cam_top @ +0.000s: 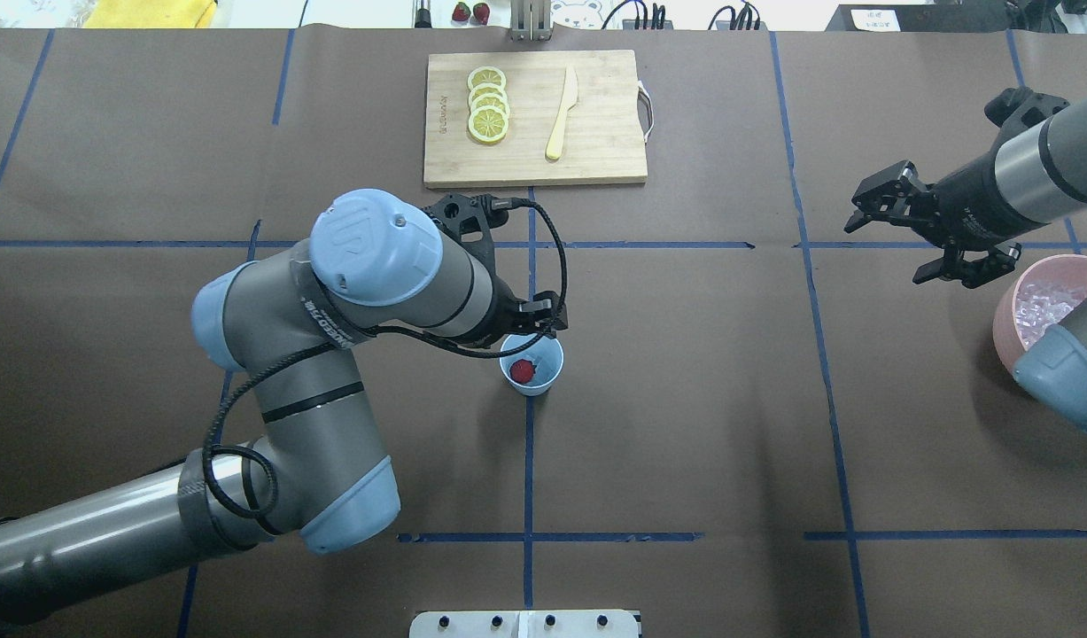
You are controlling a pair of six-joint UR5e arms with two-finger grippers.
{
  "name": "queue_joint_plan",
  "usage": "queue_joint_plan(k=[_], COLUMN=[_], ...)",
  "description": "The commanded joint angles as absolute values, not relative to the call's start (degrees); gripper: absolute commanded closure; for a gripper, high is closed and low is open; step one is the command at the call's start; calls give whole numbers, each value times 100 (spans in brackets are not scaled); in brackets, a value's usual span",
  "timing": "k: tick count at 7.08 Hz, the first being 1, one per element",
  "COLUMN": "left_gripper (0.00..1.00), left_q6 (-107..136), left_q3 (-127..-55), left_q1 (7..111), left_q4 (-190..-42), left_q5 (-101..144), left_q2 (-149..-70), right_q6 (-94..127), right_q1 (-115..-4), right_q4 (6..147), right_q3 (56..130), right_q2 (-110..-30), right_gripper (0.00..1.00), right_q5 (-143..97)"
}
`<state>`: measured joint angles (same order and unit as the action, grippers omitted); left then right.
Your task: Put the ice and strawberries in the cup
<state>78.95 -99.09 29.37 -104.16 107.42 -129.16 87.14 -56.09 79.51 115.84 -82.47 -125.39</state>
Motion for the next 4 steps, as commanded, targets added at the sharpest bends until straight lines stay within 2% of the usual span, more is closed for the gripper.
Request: queue_joint_plan(k=[1,2,4], left_gripper=[17,17,17], left_q6=[6802,5611,3299], left_q3=[-10954,-11430,-11898], left_q1=[3417,3932,5381], left_q4=[-10311,-9744,-8487], left_q5=[10793,11063,11906], left_q2=[-11697,-11020,-10261], right_q6=[7900,6753,4118], right_q1=[-6070,-6656,-7922], right_q4=[8015,8050,8453], right_q3=[11567,11331,10411], right_q2=[-8479,-8690,-8640], right_gripper=[0,0,0], right_q5=[-12612,-12847,-13375])
